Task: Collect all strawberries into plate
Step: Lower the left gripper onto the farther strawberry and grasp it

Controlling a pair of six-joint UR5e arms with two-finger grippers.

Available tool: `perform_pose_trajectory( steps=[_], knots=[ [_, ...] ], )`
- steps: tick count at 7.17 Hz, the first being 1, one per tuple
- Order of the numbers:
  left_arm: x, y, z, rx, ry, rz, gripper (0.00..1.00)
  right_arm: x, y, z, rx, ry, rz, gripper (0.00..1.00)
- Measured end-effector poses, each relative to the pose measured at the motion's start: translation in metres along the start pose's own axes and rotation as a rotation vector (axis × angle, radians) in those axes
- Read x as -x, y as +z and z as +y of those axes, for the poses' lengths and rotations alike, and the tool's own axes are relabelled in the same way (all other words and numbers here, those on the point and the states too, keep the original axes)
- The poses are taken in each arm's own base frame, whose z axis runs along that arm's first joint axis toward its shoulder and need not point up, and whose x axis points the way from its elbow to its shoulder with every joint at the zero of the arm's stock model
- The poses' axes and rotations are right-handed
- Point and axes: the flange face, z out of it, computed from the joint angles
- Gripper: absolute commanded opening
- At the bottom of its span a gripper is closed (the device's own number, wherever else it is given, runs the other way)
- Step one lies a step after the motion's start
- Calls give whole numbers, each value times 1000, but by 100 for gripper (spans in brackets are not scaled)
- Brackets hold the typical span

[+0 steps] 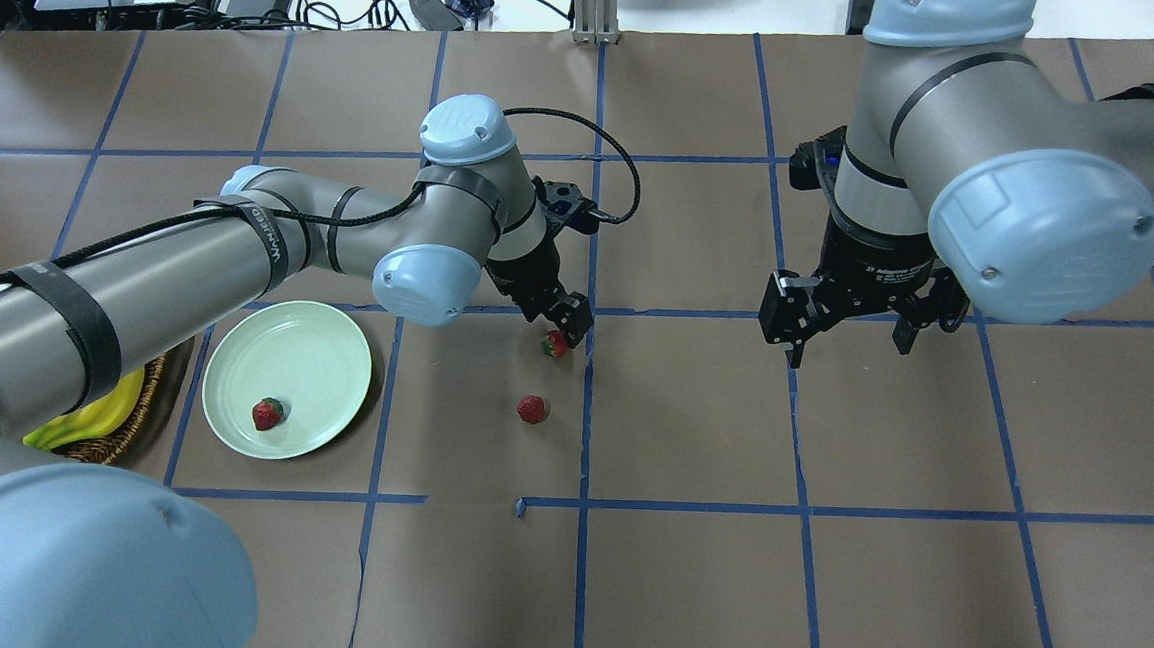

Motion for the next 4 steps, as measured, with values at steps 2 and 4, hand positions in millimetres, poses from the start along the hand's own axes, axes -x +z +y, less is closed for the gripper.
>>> perform_pose_trajectory(
  steps=[2, 4],
  knots=[
    [-1, 2, 0, 5, 0, -3, 0, 0, 2, -2, 1, 1, -2, 100],
    [1, -1, 1, 16, 8, -42, 0, 0, 2, -3, 1, 0, -2, 100]
  ],
)
